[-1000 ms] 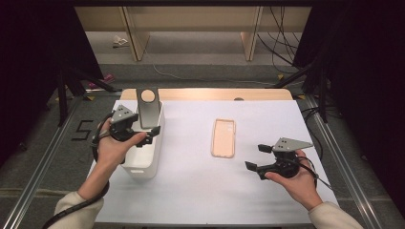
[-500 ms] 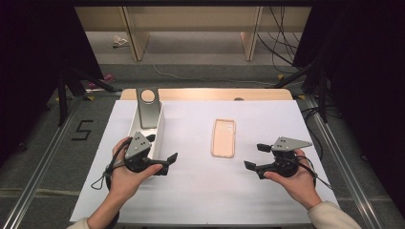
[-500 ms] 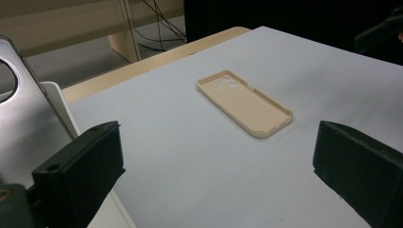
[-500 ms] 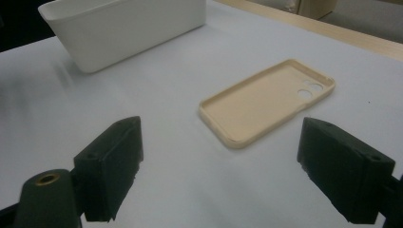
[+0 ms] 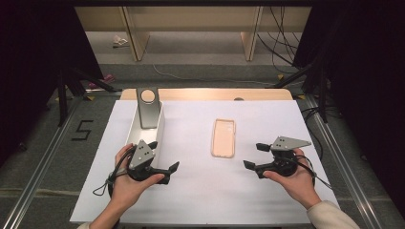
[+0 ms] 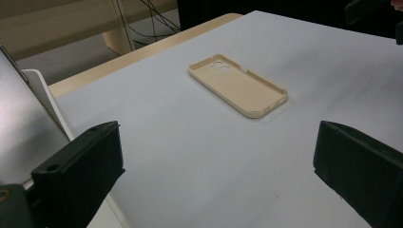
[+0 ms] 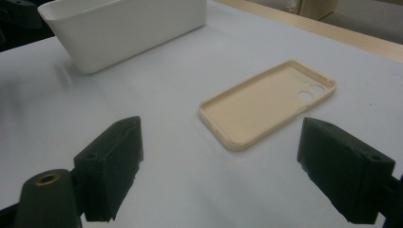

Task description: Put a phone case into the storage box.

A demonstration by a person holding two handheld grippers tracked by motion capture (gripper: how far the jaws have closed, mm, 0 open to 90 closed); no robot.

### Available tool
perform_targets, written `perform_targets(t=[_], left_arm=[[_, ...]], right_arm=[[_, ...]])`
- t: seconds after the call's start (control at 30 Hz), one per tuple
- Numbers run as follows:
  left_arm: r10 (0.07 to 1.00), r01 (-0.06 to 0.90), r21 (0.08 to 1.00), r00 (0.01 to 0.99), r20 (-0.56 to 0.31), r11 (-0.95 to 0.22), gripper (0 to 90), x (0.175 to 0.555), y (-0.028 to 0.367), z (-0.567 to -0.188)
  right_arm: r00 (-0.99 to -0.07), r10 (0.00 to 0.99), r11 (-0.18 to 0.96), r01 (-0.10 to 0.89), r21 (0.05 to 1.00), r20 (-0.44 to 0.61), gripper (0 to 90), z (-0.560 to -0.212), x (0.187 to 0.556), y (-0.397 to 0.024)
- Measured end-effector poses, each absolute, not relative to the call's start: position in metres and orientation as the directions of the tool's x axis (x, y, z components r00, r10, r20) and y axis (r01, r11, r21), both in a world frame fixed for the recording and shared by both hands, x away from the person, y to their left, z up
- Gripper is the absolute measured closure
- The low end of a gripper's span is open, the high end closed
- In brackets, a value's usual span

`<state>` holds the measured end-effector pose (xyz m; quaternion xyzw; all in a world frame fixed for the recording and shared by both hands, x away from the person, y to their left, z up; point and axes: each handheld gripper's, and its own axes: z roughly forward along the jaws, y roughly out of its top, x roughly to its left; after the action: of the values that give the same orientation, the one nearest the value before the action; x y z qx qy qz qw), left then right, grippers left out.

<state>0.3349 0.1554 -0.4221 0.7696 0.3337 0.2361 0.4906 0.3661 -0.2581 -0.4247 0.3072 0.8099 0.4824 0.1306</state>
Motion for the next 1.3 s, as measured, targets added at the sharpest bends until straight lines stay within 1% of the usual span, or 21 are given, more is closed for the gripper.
perform_targets(t=[0.3, 0.47, 0.53, 0.7, 0.83, 0.97, 1.07, 1.2, 1.3], left_arm=[[0.746, 0.294, 0.911, 0.666, 0.022, -0.290, 1.6, 0.338, 0.155, -0.426], [0.751, 0.310, 0.911, 0.661, -0.001, -0.271, 1.7, 0.339, 0.155, -0.427], [0.750, 0.306, 0.912, 0.661, 0.003, -0.274, 2.0, 0.339, 0.154, -0.427], [0.752, 0.309, 0.910, 0.659, 0.004, -0.276, 2.3, 0.339, 0.153, -0.428], [0.750, 0.308, 0.909, 0.661, 0.008, -0.282, 2.6, 0.339, 0.154, -0.428], [0.748, 0.306, 0.910, 0.663, 0.008, -0.281, 2.8, 0.339, 0.154, -0.428], [0.745, 0.305, 0.909, 0.667, 0.008, -0.283, 3.0, 0.338, 0.153, -0.428], [0.743, 0.303, 0.909, 0.669, 0.011, -0.286, 3.1, 0.338, 0.153, -0.429], [0.743, 0.306, 0.908, 0.669, 0.009, -0.286, 3.3, 0.339, 0.153, -0.430]], right_arm=[[-0.774, 0.628, 0.348, 0.374, 0.860, 0.082, 16.4, -0.425, 0.369, -0.257], [-0.776, 0.627, 0.353, 0.366, 0.861, 0.073, 17.6, -0.426, 0.373, -0.252], [-0.778, 0.624, 0.358, 0.362, 0.861, 0.068, 20.7, -0.426, 0.376, -0.249], [-0.786, 0.616, 0.384, 0.354, 0.853, 0.049, 32.9, -0.426, 0.386, -0.238], [-0.798, 0.602, 0.414, 0.353, 0.839, 0.038, 37.4, -0.428, 0.397, -0.228], [-0.808, 0.588, 0.463, 0.358, 0.811, 0.021, 38.3, -0.432, 0.408, -0.217], [-0.830, 0.558, 0.532, 0.354, 0.769, -0.005, 39.3, -0.435, 0.417, -0.208], [-0.851, 0.522, 0.628, 0.334, 0.703, -0.061, 42.7, -0.434, 0.424, -0.193], [-0.869, 0.476, 0.716, 0.293, 0.633, -0.136, 43.1, -0.435, 0.428, -0.181]])
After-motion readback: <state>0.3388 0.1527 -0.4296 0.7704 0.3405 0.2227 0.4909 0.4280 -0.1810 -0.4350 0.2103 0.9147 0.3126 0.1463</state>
